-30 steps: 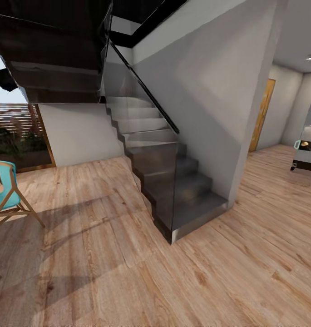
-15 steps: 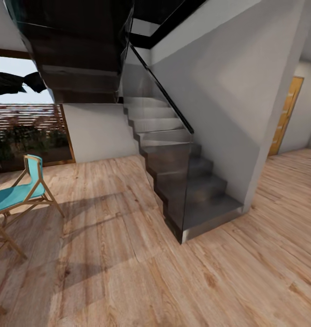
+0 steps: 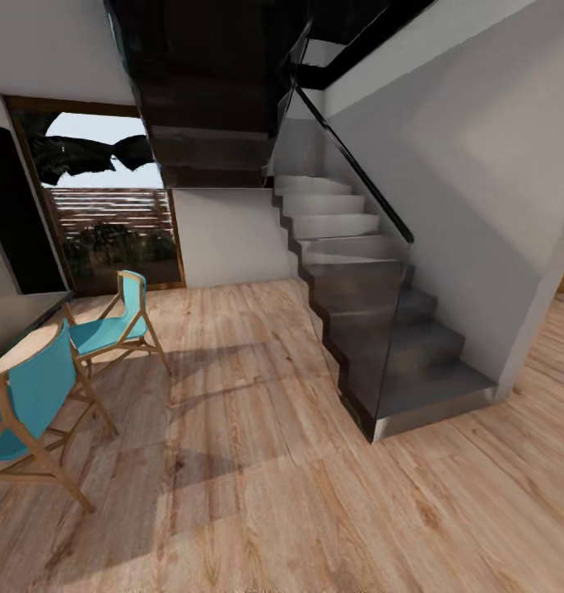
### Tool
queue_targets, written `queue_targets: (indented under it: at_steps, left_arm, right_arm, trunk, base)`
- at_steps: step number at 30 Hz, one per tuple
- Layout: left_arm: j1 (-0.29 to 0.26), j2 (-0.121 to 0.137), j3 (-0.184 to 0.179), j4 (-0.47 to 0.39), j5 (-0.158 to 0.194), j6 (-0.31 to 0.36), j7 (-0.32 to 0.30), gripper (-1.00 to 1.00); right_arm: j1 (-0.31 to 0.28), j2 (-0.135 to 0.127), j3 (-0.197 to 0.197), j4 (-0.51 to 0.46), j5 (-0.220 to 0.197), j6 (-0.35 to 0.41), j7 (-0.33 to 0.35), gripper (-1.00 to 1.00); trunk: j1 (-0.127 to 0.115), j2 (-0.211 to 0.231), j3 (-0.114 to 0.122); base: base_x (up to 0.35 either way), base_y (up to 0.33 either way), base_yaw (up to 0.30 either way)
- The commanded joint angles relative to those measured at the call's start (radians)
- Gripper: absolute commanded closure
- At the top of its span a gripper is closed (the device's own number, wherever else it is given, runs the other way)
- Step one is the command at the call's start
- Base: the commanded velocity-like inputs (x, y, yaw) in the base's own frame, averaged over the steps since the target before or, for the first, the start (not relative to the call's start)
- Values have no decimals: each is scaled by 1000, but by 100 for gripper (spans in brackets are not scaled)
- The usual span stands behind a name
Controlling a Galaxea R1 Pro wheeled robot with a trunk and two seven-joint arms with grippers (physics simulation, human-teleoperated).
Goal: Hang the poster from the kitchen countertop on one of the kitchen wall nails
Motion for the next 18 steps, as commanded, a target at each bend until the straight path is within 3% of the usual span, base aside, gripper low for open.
queue_targets:
  at_steps: [1, 7, 12, 16, 18]
  left_arm:
    - [0, 0, 1, -1, -1, -2, 1, -100]
    - [0, -1, 1, -1, -1, -2, 1, -100]
    - [0, -1, 0, -2, -1, -2, 1, -100]
    - [0, -2, 0, -2, -1, -2, 1, -100]
    - [0, -1, 0, -2, -1, -2, 1, -100]
  right_arm:
    - [0, 0, 1, 0, 3, -3, -1, -100]
    - [0, -1, 1, 0, 3, -3, -1, -100]
    - [0, -1, 1, 1, 3, -1, 1, -100]
    - [0, -3, 4, 5, 52, 0, 3, -100]
    - [0, -3, 10, 6, 101, 0, 3, -100]
  trunk:
    - [0, -1, -1]
    - [0, -1, -2]
    - [0, -1, -3]
    - [0, -1, -4]
    - [0, -1, -4]
  base:
    - [-230, 233, 291]
    - [-119, 116, 290]
    - [-85, -97, 181]
    - [-142, -239, 27]
    - [-120, -231, 11]
